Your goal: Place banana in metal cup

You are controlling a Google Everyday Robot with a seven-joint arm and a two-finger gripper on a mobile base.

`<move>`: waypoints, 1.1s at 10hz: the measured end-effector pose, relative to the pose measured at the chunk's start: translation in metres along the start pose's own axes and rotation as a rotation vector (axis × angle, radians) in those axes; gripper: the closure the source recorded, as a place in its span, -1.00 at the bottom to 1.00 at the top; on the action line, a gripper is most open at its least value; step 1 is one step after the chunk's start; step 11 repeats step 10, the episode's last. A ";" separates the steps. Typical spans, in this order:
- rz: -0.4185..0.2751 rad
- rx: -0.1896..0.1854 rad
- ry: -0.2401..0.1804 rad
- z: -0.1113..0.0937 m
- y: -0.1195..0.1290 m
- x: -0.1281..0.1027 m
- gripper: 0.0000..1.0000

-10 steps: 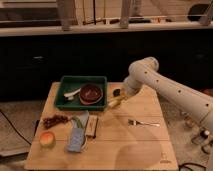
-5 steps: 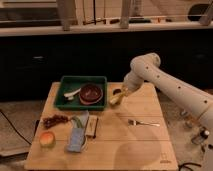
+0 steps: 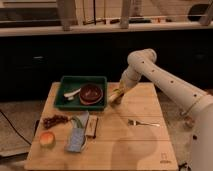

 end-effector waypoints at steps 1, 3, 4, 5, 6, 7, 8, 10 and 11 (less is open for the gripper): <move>0.000 -0.006 0.007 0.004 -0.002 -0.002 1.00; 0.034 -0.008 0.038 0.012 -0.004 -0.001 1.00; 0.058 -0.008 0.048 0.017 -0.005 0.001 1.00; 0.079 -0.005 0.053 0.020 -0.006 0.003 1.00; 0.106 -0.001 0.057 0.023 -0.005 0.008 1.00; 0.127 0.004 0.058 0.024 -0.005 0.011 1.00; 0.147 0.012 0.057 0.025 -0.007 0.014 1.00; 0.181 0.017 0.061 0.028 -0.009 0.019 0.82; 0.181 0.017 0.061 0.028 -0.009 0.019 0.82</move>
